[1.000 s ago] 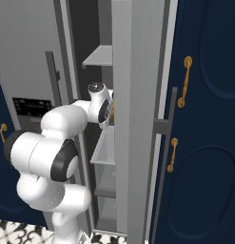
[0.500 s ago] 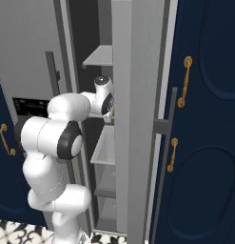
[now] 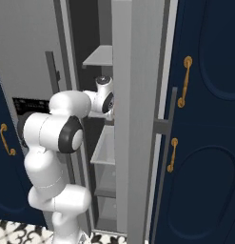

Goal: Pick the chicken drumstick and lemon wedge from their plates and place them in the bowl. Then put the bowl in the fridge.

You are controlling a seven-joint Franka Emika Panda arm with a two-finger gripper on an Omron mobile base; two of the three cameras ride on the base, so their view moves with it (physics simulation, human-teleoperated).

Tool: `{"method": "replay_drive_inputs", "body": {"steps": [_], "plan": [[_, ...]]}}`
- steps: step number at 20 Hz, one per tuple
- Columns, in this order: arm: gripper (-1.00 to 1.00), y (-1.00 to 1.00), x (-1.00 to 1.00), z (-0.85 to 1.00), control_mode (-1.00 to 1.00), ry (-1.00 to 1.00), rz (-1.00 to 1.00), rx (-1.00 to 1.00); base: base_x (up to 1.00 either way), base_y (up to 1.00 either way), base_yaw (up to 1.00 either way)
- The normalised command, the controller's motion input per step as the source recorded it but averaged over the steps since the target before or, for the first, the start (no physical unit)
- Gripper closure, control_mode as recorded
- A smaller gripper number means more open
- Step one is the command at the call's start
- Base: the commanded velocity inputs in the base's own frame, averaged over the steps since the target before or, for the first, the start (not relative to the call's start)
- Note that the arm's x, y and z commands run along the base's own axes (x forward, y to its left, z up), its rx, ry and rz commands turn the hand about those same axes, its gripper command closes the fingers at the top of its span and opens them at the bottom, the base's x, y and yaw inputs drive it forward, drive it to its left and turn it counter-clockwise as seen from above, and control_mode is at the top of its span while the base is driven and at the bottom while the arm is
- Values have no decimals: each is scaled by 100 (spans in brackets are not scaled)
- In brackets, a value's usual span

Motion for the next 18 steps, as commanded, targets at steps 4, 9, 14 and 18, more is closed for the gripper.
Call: {"method": "replay_drive_inputs", "body": {"steps": [4,9,14,18], "plan": [[100,0,0,0,100,0,0,0,0,0,0],[100,0,0,0,100,0,0,0,-32,1,0],[100,0,0,0,100,0,0,0,-44,2,3],[100,0,0,0,100,0,0,0,17,0,0]]}}
